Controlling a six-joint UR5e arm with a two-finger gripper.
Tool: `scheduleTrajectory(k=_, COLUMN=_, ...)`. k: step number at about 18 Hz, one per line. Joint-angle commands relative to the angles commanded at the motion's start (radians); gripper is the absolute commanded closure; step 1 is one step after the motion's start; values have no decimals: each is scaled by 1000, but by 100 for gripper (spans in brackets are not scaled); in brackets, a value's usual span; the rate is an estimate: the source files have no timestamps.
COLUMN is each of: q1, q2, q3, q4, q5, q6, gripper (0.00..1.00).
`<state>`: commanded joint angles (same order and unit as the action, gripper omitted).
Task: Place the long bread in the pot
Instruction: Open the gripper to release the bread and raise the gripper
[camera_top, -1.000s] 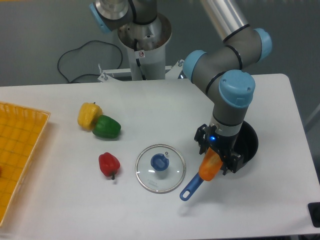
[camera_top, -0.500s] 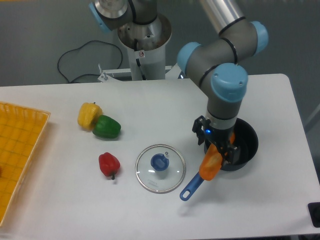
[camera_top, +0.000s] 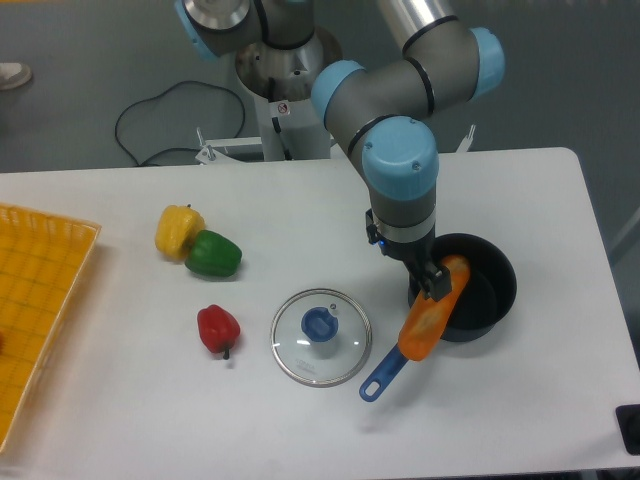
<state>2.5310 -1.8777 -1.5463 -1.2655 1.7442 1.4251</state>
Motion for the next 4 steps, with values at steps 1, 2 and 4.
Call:
scheduleTrajectory(k=1, q1=2, q2=2, q3=0, q4=-2, q5=-5, q6=0, gripper=0)
scheduleTrajectory(k=2, q1=3, q2=2, q3=0, q4=-2, q5=-8, q6=0, gripper=0)
scheduleTrajectory(k=4, q1=8, q2=3, q3=2, q4=-5, q5=-11, q6=0, gripper=0)
